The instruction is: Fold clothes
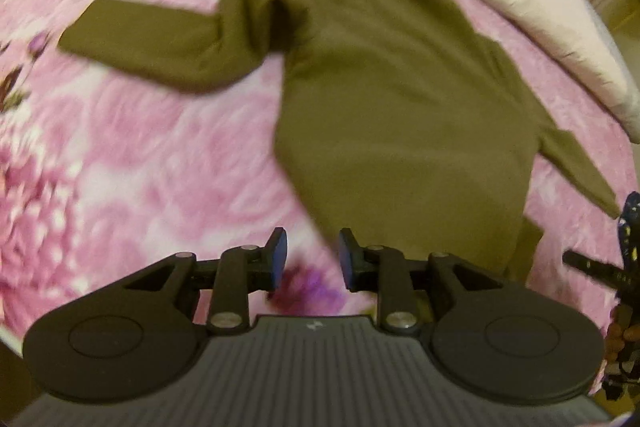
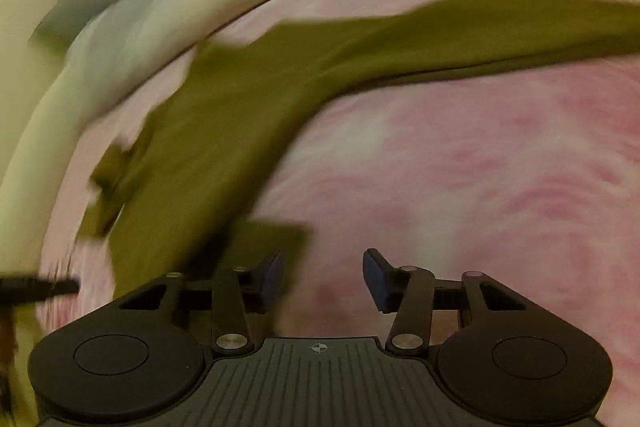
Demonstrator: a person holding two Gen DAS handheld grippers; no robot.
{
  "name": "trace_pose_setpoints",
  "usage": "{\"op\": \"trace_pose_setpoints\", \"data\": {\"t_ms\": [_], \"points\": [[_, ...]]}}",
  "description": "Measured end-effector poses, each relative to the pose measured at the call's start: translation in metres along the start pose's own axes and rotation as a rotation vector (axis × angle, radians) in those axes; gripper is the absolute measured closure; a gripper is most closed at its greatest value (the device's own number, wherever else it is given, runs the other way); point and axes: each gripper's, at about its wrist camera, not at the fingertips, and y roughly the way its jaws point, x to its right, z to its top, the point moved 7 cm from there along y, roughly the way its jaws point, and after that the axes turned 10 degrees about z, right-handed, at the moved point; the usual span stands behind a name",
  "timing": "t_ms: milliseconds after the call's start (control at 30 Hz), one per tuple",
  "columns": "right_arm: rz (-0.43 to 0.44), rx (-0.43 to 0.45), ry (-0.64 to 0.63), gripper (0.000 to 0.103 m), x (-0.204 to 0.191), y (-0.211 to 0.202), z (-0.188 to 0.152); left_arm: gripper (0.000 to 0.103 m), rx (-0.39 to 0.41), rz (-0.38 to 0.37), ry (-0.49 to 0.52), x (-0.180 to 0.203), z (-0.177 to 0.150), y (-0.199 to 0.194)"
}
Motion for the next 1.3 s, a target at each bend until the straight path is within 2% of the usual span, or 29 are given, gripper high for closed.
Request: {"op": "trace_pose_setpoints", "data": {"t_ms": [167,267,300,367,467,600,700,800,833,867,900,933,967,1000,1033,1100,1133,1200,1233,1300], "points": [[0.043,-0.063,-0.202,0.054,-0.030,0.041,0.007,0.072,0.001,-0.079,-0.155,-0.008,-0.017,0.021],[-0.003,-0.117,-0.292,0.054,-0.029,0.067,-0.011,0.073,0.011,-0.165,-0.278,-0.006,-0.015,0.041],[-0.012,-0.134,-0.312,0.064,-0.027,0.070,-0.021,0.074,0.008,-0.190,-0.316,-0.005,-0.014,0.046],[-0.020,-0.155,-0.285,0.103,-0.022,0.070,-0.026,0.076,0.008,-0.222,-0.361,-0.003,-0.012,0.050],[0.102,-0.223,-0.041,0.103,-0.028,0.067,-0.051,0.076,0.031,-0.244,-0.346,-0.003,-0.011,0.037],[0.281,-0.364,0.216,0.103,-0.058,0.032,-0.112,0.076,0.051,-0.237,-0.316,-0.014,-0.009,0.015],[0.415,-0.324,0.466,0.103,-0.063,-0.003,-0.137,0.076,0.047,-0.194,-0.309,-0.027,-0.011,0.011],[0.155,-0.287,0.578,0.102,-0.017,-0.018,-0.156,0.076,0.023,-0.153,-0.315,-0.037,-0.015,0.018],[0.070,-0.273,0.609,0.099,-0.002,-0.023,-0.162,0.076,0.015,-0.151,-0.314,-0.037,-0.016,0.022],[0.018,-0.244,0.566,0.096,0.007,-0.027,-0.157,0.076,0.011,-0.155,-0.304,-0.036,-0.018,0.024],[-0.031,-0.215,0.524,0.088,0.016,-0.030,-0.151,0.076,0.007,-0.162,-0.288,-0.032,-0.020,0.028],[-0.021,-0.166,0.506,0.076,0.019,-0.031,-0.141,0.075,0.005,-0.170,-0.264,-0.027,-0.021,0.031],[-0.012,-0.118,0.487,0.034,0.021,-0.031,-0.130,0.074,0.005,-0.183,-0.239,-0.020,-0.023,0.035],[-0.015,-0.078,0.455,0.012,0.019,-0.029,-0.120,0.071,0.006,-0.197,-0.213,-0.013,-0.024,0.038],[-0.019,-0.041,0.422,0.012,0.018,-0.026,-0.110,0.068,0.013,-0.200,-0.193,-0.005,-0.021,0.039],[-0.017,-0.058,0.347,0.013,0.011,-0.008,-0.104,0.067,0.032,-0.200,-0.155,0.013,-0.013,0.039],[-0.016,-0.067,0.311,0.016,0.007,0.002,-0.102,0.067,0.042,-0.200,-0.137,0.022,-0.009,0.039],[-0.012,-0.114,0.304,0.053,0.004,0.023,-0.109,0.072,0.061,-0.200,-0.099,0.040,0.000,0.040],[-0.031,-0.133,0.291,0.063,0.003,0.027,-0.113,0.100,0.071,-0.200,-0.080,0.049,0.004,0.040],[-0.068,-0.168,0.267,0.095,0.002,0.036,-0.120,0.101,0.090,-0.199,-0.042,0.067,0.012,0.040]]}}
